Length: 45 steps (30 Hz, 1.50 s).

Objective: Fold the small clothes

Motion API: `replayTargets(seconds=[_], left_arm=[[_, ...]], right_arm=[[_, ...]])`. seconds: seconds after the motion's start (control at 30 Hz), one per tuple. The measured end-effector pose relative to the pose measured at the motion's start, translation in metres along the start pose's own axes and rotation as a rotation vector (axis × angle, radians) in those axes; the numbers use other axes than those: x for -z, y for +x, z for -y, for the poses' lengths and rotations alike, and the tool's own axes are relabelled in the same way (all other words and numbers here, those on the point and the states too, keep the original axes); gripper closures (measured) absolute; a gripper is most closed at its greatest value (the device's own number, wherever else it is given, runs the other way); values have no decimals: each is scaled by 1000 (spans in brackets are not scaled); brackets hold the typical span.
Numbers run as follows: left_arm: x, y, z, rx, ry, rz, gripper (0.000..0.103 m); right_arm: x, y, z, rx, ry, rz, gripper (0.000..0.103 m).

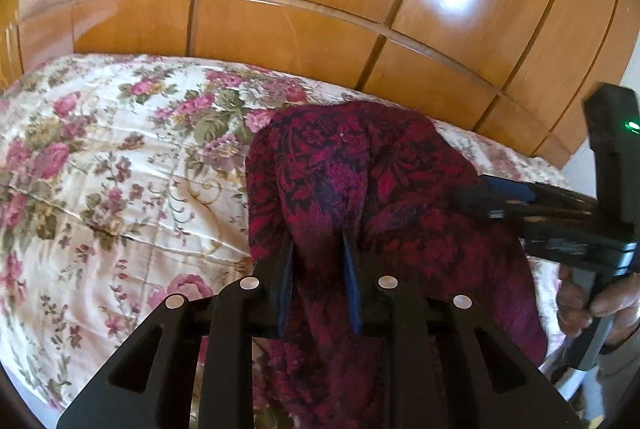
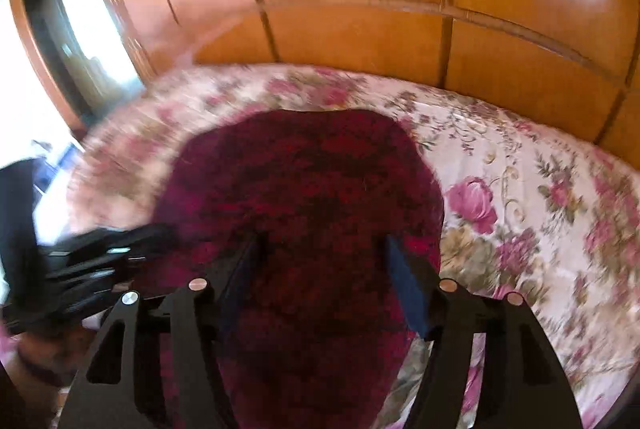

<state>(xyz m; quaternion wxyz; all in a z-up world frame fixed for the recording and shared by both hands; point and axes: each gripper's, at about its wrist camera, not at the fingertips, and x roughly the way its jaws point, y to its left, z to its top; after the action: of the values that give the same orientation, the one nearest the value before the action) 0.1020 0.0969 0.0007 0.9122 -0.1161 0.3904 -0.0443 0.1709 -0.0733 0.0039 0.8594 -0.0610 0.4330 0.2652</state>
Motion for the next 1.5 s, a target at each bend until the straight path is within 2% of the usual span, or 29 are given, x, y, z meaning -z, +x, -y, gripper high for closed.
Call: replayTargets(seconds=[0.13, 0.2, 0.27, 0.37, 0.5, 0.6, 0.67, 0.8, 0.9, 0.97, 1.17, 1.4, 1.5], left_arm=[[3, -3, 4, -52, 19, 13, 82], [5, -5, 9, -77, 43, 19, 82], [7, -8, 13, -105, 66, 25, 82], [10, -12, 19, -140, 85, 37, 82], [12, -14, 21, -152, 82, 38, 82], [15, -16, 23, -161, 80, 39, 82], [15, -18, 23, -190, 74, 46, 57], [17, -21, 16, -193, 41, 52, 43], [18, -19, 15, -190, 45, 38, 43], [19, -17, 18, -208, 65, 31, 32], [24, -5, 6, -218, 60, 5, 25], [29, 8, -18, -144, -20, -25, 25], [33, 13, -34, -72, -86, -28, 25]], right_arm=[[10, -11, -10, 47, -44, 33, 34], [16, -14, -8, 43, -39, 54, 24], [23, -17, -1, 45, -5, 68, 7], [30, -22, 16, -12, 93, 71, 3], [40, -28, 33, -95, 181, 74, 3], [51, -27, 50, -196, 264, 59, 2], [61, -25, 63, -265, 330, 47, 2], [76, -20, 81, -383, 414, 16, 2], [88, -15, 91, -471, 467, -9, 2], [95, -10, 97, -523, 494, -21, 2], [109, 12, 104, -690, 556, -61, 2], [96, 38, 90, -806, 508, -77, 2], [86, 47, 83, -836, 491, -83, 2]])
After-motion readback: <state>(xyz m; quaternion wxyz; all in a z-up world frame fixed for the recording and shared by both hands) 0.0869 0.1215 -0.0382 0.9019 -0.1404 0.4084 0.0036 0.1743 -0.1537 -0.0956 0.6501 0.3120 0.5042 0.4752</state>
